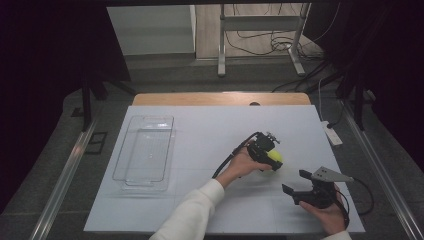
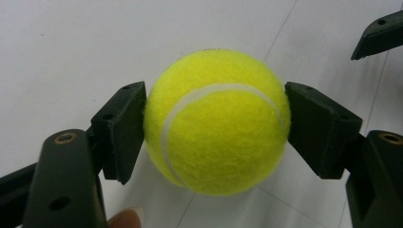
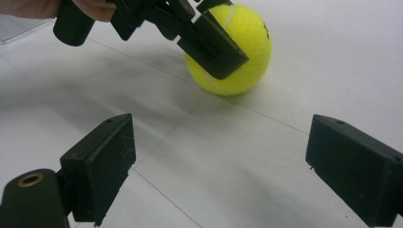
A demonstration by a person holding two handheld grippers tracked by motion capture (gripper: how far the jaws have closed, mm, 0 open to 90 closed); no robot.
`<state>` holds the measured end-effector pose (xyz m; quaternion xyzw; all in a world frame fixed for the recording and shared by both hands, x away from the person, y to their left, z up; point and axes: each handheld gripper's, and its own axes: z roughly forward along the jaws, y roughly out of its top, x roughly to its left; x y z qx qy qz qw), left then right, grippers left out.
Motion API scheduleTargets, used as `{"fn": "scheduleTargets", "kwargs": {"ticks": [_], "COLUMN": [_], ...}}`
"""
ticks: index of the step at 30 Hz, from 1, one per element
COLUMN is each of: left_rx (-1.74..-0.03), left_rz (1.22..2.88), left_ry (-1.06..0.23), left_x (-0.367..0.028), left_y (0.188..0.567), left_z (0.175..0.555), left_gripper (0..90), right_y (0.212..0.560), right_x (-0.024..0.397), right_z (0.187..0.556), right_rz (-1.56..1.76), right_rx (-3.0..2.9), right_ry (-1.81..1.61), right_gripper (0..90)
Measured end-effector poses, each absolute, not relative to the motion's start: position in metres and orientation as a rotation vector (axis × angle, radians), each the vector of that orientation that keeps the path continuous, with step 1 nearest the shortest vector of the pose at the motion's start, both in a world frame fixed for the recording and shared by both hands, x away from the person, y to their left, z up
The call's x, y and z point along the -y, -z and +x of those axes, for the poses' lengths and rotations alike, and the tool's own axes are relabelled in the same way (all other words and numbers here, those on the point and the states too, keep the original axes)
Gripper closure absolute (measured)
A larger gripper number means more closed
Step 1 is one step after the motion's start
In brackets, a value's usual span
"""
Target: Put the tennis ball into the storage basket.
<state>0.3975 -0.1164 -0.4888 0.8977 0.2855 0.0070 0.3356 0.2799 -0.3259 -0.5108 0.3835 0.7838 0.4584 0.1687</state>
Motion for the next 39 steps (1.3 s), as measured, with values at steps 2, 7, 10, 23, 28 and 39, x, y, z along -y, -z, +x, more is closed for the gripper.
{"fn": "scheduleTargets", "kwargs": {"ticks": [2,7,10,23,28,39], "left_rx": [-0.743,-0.726,-0.719,-0.745,-0.748,-0.734], "left_rz": [2.341,2.329,2.326,2.271,2.264,2.243], "left_ry": [-0.024,-0.050,-0.051,-0.089,-0.098,-0.116], "left_x": [0.115,0.109,0.104,0.082,0.074,0.066], "left_y": [0.488,0.481,0.477,0.464,0.462,0.459], "left_z": [0.398,0.395,0.394,0.391,0.390,0.387], "left_gripper": [27.0,27.1,27.1,27.1,27.1,27.2], "right_y": [0.511,0.511,0.510,0.510,0.510,0.510], "right_x": [0.326,0.326,0.326,0.325,0.325,0.325], "right_z": [0.280,0.280,0.280,0.280,0.280,0.280], "right_rz": [1.090,1.090,1.087,1.084,1.084,1.084], "right_rx": [-2.227,-2.225,-2.223,-2.220,-2.219,-2.221], "right_ry": [-1.306,-1.309,-1.312,-1.311,-1.309,-1.305], "right_gripper": [9.7,9.7,9.7,9.7,9.9,9.9]}}
